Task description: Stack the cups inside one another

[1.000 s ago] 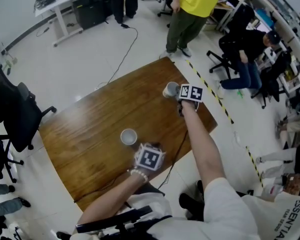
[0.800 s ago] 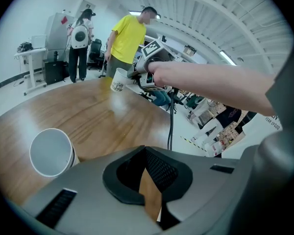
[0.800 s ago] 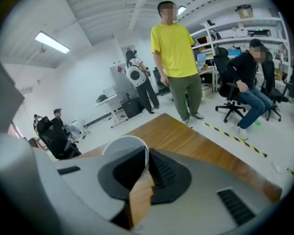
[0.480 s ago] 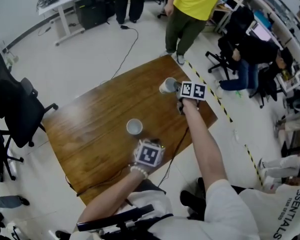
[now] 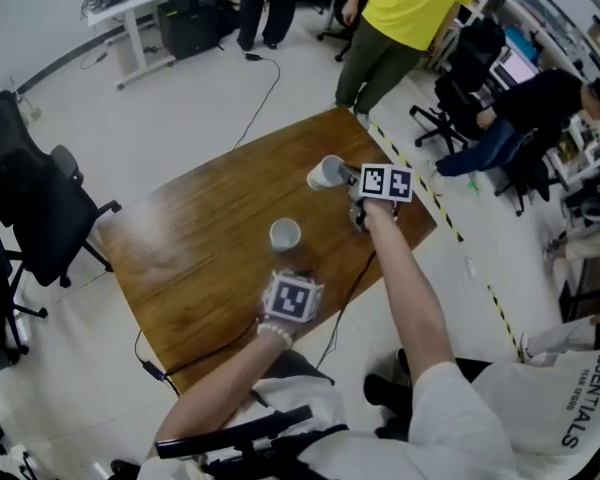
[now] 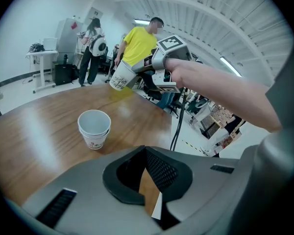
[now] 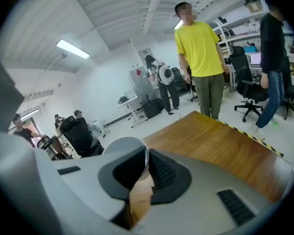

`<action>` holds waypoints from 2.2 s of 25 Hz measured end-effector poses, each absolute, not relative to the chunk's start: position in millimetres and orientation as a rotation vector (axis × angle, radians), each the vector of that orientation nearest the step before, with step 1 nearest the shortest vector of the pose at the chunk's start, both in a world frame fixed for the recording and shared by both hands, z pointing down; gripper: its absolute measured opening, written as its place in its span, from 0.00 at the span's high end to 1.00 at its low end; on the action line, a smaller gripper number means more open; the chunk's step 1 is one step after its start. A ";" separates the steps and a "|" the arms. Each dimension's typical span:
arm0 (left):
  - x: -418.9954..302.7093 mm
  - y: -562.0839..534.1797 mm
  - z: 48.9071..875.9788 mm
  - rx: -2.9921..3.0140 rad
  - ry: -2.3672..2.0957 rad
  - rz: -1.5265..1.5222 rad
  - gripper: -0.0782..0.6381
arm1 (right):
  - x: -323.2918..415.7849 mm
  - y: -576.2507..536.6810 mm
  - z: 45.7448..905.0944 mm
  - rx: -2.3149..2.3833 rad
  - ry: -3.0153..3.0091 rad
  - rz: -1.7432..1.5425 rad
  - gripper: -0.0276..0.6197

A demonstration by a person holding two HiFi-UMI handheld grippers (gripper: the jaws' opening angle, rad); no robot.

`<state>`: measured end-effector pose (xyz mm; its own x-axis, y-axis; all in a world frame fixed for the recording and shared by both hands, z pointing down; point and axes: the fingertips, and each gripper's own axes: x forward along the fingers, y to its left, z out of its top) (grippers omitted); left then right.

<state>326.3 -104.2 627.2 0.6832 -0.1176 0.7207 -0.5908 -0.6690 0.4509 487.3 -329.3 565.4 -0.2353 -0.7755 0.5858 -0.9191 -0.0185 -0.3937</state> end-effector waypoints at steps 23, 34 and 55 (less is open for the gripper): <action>252.6 -85.4 603.5 2.198 -0.574 0.795 0.90 | 385.9 -245.6 578.4 1.664 -2.031 1.149 0.91; 249.3 -87.1 604.9 2.175 -0.574 0.777 0.90 | 369.7 -247.7 603.0 1.555 -1.984 1.104 0.91; 231.6 -106.3 613.5 2.145 -0.628 0.779 0.90 | 357.5 -258.8 645.6 1.436 -1.862 1.004 0.91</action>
<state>231.6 -106.3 613.5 0.6934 -0.1818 0.6972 -0.6425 -0.5941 0.4840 357.5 -258.8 645.6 -0.2551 -0.5333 0.8066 -0.9669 0.1383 -0.2143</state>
